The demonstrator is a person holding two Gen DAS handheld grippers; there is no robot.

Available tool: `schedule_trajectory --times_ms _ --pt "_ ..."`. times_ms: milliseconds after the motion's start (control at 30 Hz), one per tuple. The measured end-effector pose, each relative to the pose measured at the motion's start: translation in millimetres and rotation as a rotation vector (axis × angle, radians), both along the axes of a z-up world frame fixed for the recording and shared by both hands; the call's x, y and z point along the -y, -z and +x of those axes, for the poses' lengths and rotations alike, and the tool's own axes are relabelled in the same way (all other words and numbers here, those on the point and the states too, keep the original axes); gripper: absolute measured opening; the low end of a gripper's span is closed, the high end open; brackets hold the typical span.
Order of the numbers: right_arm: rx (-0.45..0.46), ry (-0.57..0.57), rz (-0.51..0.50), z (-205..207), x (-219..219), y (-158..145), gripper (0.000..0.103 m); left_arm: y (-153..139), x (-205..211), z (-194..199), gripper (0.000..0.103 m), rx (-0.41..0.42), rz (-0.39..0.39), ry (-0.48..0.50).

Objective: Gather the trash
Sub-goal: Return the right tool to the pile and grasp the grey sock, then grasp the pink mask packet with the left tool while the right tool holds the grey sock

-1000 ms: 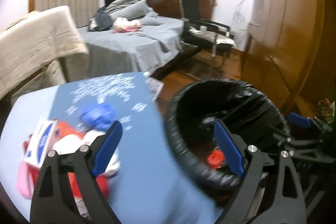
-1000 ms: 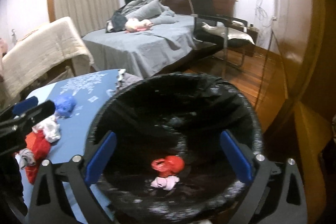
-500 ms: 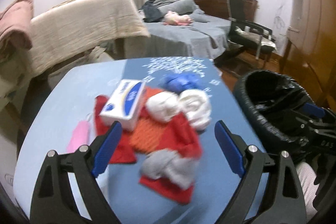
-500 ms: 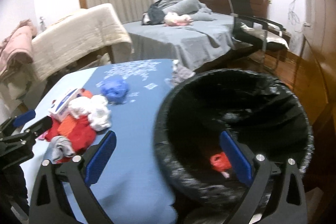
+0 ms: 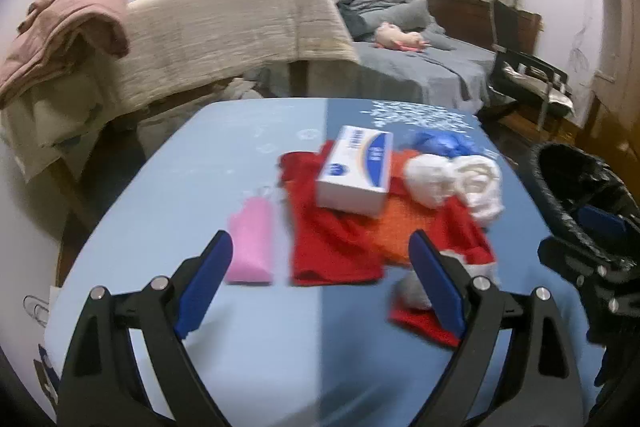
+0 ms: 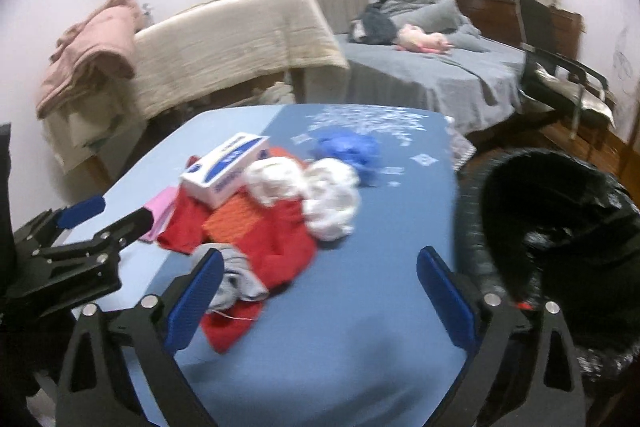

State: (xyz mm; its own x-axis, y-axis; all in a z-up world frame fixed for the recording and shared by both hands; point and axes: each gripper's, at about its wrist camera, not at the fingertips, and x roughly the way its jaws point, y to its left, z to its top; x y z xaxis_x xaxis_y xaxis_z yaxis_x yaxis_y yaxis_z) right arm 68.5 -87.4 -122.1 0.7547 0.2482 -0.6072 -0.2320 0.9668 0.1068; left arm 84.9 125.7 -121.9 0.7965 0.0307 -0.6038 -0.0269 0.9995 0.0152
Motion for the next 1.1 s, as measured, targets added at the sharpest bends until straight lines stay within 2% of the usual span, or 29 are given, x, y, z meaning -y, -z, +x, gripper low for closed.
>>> schedule_trajectory --times_ms 167,367,467,600,733,967,1100 --pt "-0.027 -0.051 -0.015 7 -26 11 0.084 2 -23 -1 0.087 0.004 0.000 -0.057" --pt "-0.071 -0.112 -0.028 10 -50 27 0.069 4 -40 -3 0.083 0.005 0.006 -0.094" --pt "-0.092 -0.139 -0.042 13 -59 34 0.059 5 -46 -4 0.082 0.003 0.006 -0.104" --pt "-0.129 -0.156 -0.065 16 -65 43 0.036 8 -50 -2 0.081 -0.004 0.003 -0.106" --pt "-0.130 -0.170 -0.053 14 -60 40 0.024 13 -49 0 0.080 -0.022 0.002 -0.105" --pt "-0.070 -0.189 -0.014 5 -50 18 0.021 24 -48 9 0.070 -0.053 0.002 -0.116" --pt "-0.043 -0.175 0.004 3 -41 7 0.021 32 -49 18 0.060 -0.081 0.004 -0.119"
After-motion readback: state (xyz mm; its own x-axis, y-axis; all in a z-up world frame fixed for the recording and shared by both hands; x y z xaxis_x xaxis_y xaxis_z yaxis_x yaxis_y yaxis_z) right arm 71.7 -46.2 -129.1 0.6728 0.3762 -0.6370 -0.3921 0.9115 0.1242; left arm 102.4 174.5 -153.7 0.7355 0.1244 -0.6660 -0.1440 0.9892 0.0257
